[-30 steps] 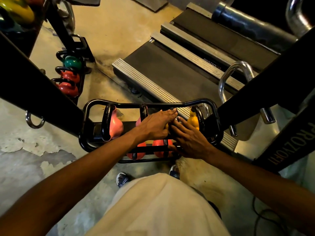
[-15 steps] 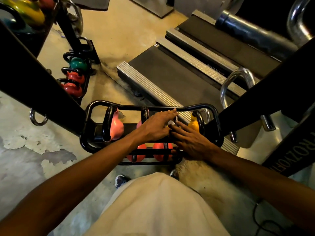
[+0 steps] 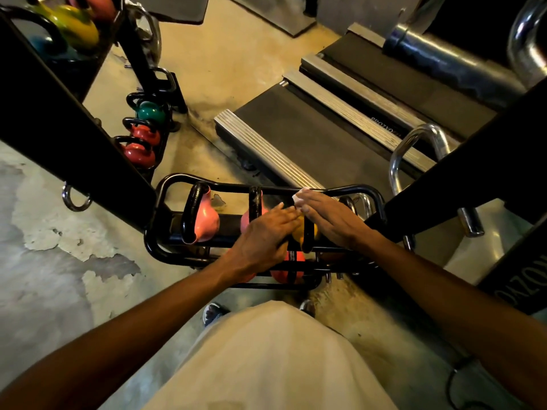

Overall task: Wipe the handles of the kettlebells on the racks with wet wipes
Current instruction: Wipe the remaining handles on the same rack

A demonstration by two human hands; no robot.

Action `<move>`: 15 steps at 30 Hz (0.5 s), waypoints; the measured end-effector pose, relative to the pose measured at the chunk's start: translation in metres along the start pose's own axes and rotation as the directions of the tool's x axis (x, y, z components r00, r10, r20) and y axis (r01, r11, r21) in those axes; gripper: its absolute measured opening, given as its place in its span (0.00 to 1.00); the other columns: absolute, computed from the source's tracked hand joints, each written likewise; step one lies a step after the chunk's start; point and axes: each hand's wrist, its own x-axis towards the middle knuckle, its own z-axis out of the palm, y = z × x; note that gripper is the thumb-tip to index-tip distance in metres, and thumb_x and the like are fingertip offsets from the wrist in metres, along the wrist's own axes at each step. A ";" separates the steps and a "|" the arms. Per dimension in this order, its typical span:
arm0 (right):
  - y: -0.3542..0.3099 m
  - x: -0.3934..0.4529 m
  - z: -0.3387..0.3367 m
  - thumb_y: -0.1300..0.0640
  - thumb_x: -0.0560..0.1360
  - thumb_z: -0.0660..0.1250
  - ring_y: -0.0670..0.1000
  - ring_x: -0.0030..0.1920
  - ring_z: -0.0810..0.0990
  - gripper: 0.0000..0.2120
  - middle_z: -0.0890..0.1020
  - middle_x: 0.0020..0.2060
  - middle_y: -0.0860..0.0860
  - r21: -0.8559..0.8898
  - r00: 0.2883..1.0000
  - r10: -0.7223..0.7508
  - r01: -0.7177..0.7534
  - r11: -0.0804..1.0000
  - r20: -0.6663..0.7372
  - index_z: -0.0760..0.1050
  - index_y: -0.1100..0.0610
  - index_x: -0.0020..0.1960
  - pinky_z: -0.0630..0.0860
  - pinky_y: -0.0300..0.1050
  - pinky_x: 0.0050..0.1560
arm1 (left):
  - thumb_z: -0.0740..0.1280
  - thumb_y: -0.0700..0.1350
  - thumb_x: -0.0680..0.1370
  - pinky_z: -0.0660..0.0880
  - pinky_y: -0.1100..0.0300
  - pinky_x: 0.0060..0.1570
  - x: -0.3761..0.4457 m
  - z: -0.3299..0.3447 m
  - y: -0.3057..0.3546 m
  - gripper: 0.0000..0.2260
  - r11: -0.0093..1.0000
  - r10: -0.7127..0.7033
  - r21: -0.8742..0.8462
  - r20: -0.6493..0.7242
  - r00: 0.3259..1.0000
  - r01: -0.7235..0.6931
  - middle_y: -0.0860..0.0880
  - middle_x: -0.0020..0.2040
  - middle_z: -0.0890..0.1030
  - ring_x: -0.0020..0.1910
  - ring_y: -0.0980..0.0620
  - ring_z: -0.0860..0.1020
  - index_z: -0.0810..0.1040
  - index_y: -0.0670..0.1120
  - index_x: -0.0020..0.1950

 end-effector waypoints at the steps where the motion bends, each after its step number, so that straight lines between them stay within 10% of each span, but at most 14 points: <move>1: -0.003 0.001 0.002 0.40 0.87 0.50 0.46 0.79 0.67 0.28 0.74 0.76 0.50 0.089 0.996 0.089 -0.087 0.992 -0.015 0.73 0.56 0.76 0.63 0.49 0.80 | 0.67 0.36 0.76 0.54 0.50 0.79 0.001 0.001 0.004 0.26 1.000 -0.003 0.014 0.044 0.999 0.002 0.39 0.76 0.73 0.78 0.42 0.69 0.74 0.40 0.75; 8: -0.033 0.012 0.020 0.24 0.77 0.51 0.47 0.65 0.80 0.36 0.83 0.64 0.47 0.672 0.751 0.660 -0.492 0.553 0.007 0.82 0.47 0.65 0.71 0.51 0.72 | 0.61 0.38 0.80 0.53 0.52 0.83 0.019 0.018 0.016 0.33 0.975 -0.199 -0.051 0.237 0.951 0.217 0.45 0.86 0.51 0.84 0.47 0.53 0.54 0.43 0.85; 15: -0.038 0.014 0.017 0.27 0.81 0.51 0.54 0.60 0.83 0.37 0.85 0.57 0.56 0.875 0.622 0.748 -0.469 0.120 0.231 0.80 0.59 0.61 0.75 0.53 0.66 | 0.62 0.39 0.82 0.49 0.52 0.82 0.028 0.016 0.019 0.33 0.965 -0.238 -0.050 0.233 0.943 0.256 0.44 0.86 0.51 0.84 0.48 0.52 0.53 0.44 0.85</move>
